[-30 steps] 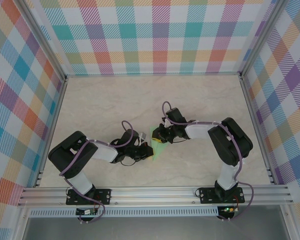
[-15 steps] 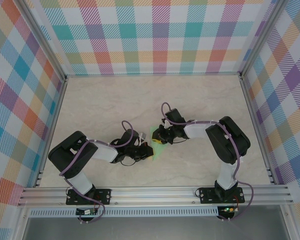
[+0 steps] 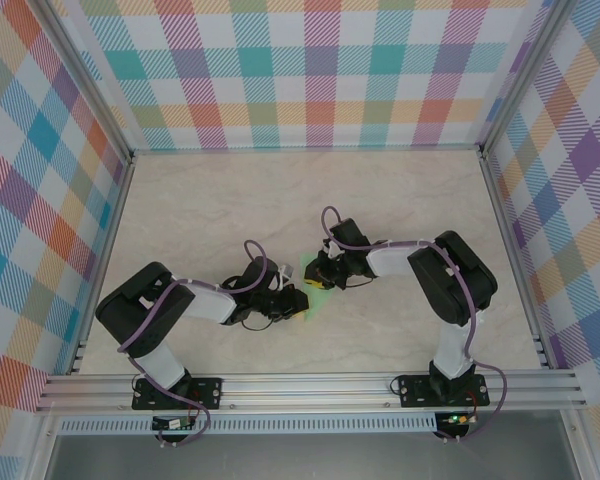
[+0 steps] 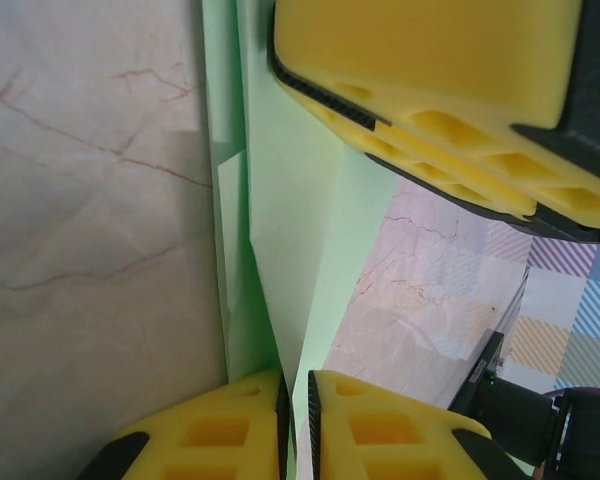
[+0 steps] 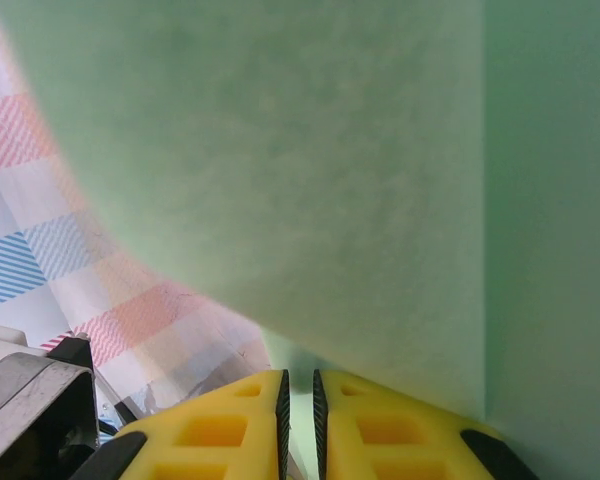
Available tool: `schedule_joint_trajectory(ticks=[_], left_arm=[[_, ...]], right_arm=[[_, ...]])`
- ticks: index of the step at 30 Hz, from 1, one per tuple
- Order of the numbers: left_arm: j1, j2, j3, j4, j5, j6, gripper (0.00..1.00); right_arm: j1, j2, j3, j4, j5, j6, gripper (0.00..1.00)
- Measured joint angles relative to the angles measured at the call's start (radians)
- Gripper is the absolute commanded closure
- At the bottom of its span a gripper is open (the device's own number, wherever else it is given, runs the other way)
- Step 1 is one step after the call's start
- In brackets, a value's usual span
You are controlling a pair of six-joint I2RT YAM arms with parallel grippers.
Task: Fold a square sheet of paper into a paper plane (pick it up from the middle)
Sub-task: Fourth fold the wing at the center of the table.
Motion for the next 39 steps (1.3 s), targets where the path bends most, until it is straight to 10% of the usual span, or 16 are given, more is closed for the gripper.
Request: schedule_joint_trajectory(ticks=[39], left_arm=[[-0.014, -0.052, 0.075, -0.289, -0.031, 0.109, 0.87]], right_arm=[[0.000, 0.000, 0.000, 0.000, 0.000, -0.004, 0.83]])
